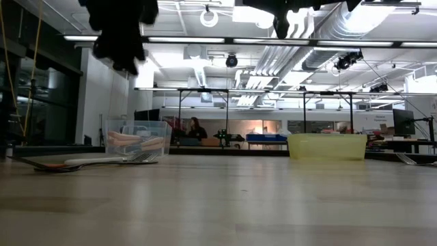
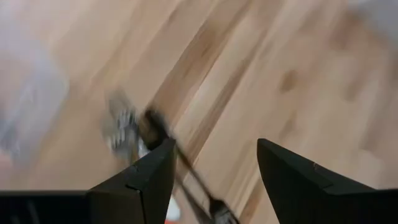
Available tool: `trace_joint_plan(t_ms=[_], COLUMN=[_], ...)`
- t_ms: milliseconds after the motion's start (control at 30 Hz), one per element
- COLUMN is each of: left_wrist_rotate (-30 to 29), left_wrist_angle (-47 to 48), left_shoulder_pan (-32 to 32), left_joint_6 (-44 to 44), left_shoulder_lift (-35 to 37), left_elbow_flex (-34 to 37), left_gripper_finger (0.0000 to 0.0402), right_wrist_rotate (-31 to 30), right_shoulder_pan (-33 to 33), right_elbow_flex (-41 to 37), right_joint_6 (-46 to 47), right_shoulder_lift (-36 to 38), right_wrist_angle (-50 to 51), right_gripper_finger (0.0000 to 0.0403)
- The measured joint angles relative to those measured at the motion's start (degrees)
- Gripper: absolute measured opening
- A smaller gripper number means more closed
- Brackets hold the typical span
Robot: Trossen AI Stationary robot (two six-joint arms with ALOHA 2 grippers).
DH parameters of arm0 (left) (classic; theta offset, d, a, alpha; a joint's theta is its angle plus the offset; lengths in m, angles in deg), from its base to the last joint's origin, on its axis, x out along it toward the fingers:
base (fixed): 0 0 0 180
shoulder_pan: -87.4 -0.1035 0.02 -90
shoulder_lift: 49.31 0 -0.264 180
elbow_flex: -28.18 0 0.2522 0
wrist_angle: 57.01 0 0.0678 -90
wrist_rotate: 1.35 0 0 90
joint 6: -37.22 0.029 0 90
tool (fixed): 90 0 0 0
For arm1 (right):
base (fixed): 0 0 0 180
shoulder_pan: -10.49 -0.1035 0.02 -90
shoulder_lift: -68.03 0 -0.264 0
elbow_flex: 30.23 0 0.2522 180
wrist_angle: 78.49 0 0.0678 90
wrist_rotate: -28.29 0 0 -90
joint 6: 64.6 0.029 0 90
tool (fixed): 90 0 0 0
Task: Sort silverware by color (type)
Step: Put the black fork into the white bin
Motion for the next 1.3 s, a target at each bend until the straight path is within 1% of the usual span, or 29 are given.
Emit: trace_joint_plan(t_ms=[100,233,367,467,567,700,800,1000,1167,1300], left_wrist_rotate=[-0.3,2.2,4.4,4.6,4.7,4.9,5.8,5.4,5.3,5.2], left_wrist_angle=[1.6,-0.8,-2.6,-2.6,-2.4,-3.0,-5.6,-5.0,-4.6,-4.6], left_shoulder_pan=[1.4,2.2,2.4,2.5,2.5,2.5,2.8,2.8,2.7,2.7], left_joint_6=[-7.4,-14.8,-18.7,-21.7,-22.2,-22.2,-22.3,-23.6,-22.1,-19.6], left_shoulder_lift=[-7.6,-15.8,-21.9,-25.4,-28.1,-29.6,-30.1,-30.1,-30.1,-30.1], left_elbow_flex=[0.0,0.0,0.0,-0.1,-0.1,-0.3,-0.2,-0.2,-0.2,-0.1], left_gripper_finger=[0.0213,0.0213,0.0213,0.0213,0.0213,0.021,0.0198,0.0161,0.0135,0.0094], right_wrist_rotate=[0.0,0.0,0.0,0.0,0.0,0.0,0.0,0.0,0.0,0.0], right_shoulder_pan=[0.0,0.0,0.0,0.0,0.0,0.0,0.0,0.0,0.0,0.0], right_elbow_flex=[0.0,0.0,0.0,0.0,0.0,0.0,0.0,0.0,0.0,0.0], right_joint_6=[0.0,0.0,0.0,0.0,0.0,0.0,0.0,-0.6,-0.6,-0.7], right_shoulder_lift=[0.0,0.0,0.0,0.0,0.0,0.0,0.0,0.0,0.0,0.0], right_wrist_angle=[0.5,1.6,2.5,2.8,3.1,3.4,3.7,4.1,4.2,4.5], right_gripper_finger=[0.0,0.0,0.0,0.0,0.0,0.0,0.0,0.0,0.0,0.0])
